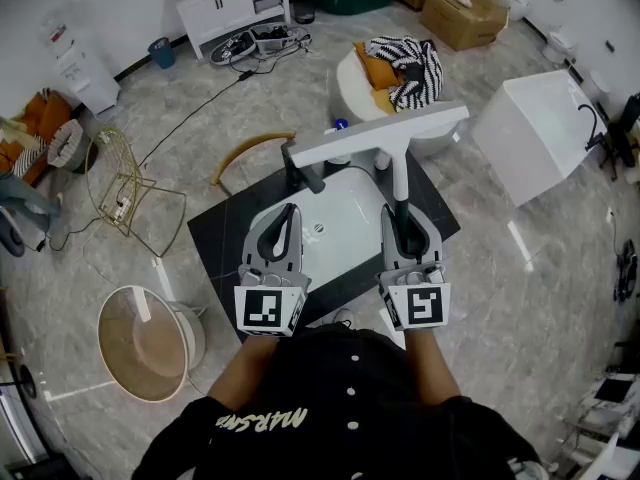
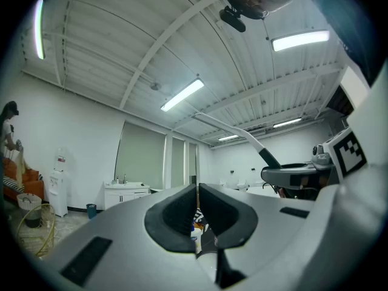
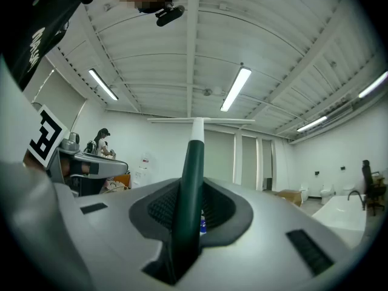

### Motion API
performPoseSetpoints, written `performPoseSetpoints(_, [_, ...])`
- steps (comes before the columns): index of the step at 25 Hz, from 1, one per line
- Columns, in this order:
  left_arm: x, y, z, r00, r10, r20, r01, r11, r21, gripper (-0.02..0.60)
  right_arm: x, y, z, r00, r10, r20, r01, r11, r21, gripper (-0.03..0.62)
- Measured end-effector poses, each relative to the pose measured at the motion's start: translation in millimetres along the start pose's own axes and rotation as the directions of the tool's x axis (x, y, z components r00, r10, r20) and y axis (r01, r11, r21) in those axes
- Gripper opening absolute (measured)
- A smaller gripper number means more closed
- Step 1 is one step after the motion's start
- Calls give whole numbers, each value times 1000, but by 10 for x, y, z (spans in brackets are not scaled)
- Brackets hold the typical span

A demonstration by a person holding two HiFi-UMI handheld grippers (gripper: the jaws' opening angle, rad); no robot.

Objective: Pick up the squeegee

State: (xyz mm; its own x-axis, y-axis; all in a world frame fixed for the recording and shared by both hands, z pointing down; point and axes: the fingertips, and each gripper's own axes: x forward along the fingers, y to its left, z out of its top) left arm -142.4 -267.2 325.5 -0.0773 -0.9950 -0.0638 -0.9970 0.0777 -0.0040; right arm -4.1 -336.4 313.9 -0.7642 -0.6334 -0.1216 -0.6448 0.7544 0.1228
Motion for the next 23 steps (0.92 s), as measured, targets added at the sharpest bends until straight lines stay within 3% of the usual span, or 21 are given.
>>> performPoseSetpoints(18, [10,-56,0,1000,-13,8,13,1000,1,20,-29,-9,1,1000,-3,-5,3,1000,5,67])
performPoseSetpoints(23, [8,-17,40,1000,-5,23,5,1000,-30,20,5,0,46,1000,-3,4,3,1000,4,67])
